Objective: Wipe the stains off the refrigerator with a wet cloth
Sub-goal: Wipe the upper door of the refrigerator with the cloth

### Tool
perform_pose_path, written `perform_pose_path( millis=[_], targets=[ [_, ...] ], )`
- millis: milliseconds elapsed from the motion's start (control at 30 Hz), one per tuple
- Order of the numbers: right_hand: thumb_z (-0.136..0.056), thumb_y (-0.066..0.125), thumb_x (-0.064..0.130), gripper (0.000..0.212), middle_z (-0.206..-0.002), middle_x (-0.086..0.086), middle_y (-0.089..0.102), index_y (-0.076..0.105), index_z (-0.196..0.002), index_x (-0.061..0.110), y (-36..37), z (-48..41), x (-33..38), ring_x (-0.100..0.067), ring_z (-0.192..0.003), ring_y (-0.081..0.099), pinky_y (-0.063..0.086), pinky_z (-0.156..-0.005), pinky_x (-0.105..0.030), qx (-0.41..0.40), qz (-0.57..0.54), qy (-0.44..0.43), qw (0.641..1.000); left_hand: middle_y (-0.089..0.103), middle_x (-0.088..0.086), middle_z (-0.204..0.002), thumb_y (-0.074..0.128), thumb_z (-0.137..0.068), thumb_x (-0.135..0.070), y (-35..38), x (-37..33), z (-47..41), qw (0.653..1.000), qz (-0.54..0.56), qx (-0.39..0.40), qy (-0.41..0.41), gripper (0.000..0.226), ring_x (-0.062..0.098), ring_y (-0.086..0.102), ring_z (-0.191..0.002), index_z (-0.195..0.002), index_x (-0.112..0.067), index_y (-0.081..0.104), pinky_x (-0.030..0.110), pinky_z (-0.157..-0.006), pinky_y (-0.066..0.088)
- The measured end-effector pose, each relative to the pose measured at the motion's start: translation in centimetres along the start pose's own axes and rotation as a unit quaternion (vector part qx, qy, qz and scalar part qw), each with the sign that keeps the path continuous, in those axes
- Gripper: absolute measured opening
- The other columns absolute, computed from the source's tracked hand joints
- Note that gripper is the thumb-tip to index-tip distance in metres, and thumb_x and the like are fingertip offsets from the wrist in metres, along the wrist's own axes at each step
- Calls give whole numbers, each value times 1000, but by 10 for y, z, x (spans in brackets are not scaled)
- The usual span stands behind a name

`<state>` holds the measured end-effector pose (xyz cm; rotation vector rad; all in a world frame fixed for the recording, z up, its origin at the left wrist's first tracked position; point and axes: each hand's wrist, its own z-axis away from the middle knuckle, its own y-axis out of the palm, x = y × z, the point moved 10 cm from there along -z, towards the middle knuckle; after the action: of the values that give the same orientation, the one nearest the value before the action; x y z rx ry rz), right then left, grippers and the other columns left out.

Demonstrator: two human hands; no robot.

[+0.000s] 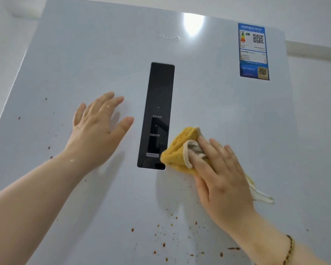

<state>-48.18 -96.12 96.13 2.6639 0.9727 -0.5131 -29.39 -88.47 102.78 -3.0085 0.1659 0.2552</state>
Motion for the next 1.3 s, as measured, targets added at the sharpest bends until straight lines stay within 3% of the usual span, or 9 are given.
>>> perform_pose_path(
  millis=[133, 267, 333, 533, 633, 733, 833, 1133, 1300],
  targets=[
    [-81, 39, 14, 43, -128, -15, 56, 43, -123, 17, 1, -25, -9, -29, -115, 44, 26, -103, -42, 23, 3, -62, 998, 26, -2, -150, 42, -85, -50, -26, 26, 3, 999, -10, -35, -20, 62, 18, 16, -140, -140, -21, 33, 27, -113, -1],
    [-79, 37, 16, 47, -126, -25, 54, 55, -121, 2, -1, -66, -58, -45, -109, 53, 37, -98, -57, -24, 0, 155, 988, 27, 3, -149, 51, -88, -41, -58, 58, 12, 994, -7, -83, -76, 62, 25, 20, -138, -141, -15, 31, 35, -113, 9],
    [-81, 36, 16, 47, -128, -25, 52, 55, -121, 2, 0, -58, -43, -46, -113, 51, 36, -99, -59, -33, 11, 190, 981, 25, 2, -150, 49, -91, -34, -68, 76, 25, 990, 14, -88, -108, 57, 24, 21, -137, -142, -16, 29, 37, -112, 14],
    [-97, 23, 16, 35, -137, -6, 46, 46, -121, 22, 16, 10, 98, -26, -121, 43, 26, -107, -40, 30, -35, -76, 996, 24, 1, -151, 52, -82, -47, -82, 132, 76, 981, 19, -49, -188, 74, 23, 19, -139, -143, -14, 26, 39, -112, 14],
    [-87, 35, 14, 36, -136, -7, 48, 46, -121, 21, 20, -20, 86, -26, -118, 42, 26, -106, -41, 24, -34, -73, 996, 26, 5, -151, 49, -91, -36, -87, 161, 95, 970, 21, -45, -240, 61, 25, 20, -138, -143, -12, 28, 40, -113, 14],
    [-84, 35, 14, 41, -132, -17, 52, 50, -122, 12, 25, -68, 51, -37, -113, 51, 34, -101, -51, 0, -26, 35, 999, 32, 6, -148, 49, -85, -50, -83, 181, 111, 962, 29, -6, -273, 69, 25, 23, -138, -140, -11, 34, 41, -114, 17],
    [-84, 33, 16, 46, -132, -21, 50, 56, -121, 6, 29, -79, 49, -43, -111, 52, 36, -99, -57, -7, -22, 125, 992, 33, 1, -147, 42, -93, -37, -81, 186, 122, 959, 51, 7, -277, 54, 20, 23, -138, -140, -12, 34, 38, -114, 17],
    [-83, 40, 16, 36, -128, -12, 57, 47, -119, 18, 36, -48, 145, -28, -112, 43, 26, -103, -41, 19, -39, -143, 989, 39, -6, -142, 39, -94, -32, -77, 203, 135, 930, 149, 26, -335, 46, 13, 37, -129, -139, -23, 35, 27, -98, 27],
    [-79, 34, 15, 46, -125, -22, 56, 59, -117, 5, 39, -105, 91, -41, -111, 52, 35, -101, -54, -25, -28, 100, 994, 51, -13, -125, 38, -96, -27, -82, 210, 134, 909, 210, 7, -359, 36, 2, 45, -105, -131, -26, 47, 24, -89, 29]
  ],
)
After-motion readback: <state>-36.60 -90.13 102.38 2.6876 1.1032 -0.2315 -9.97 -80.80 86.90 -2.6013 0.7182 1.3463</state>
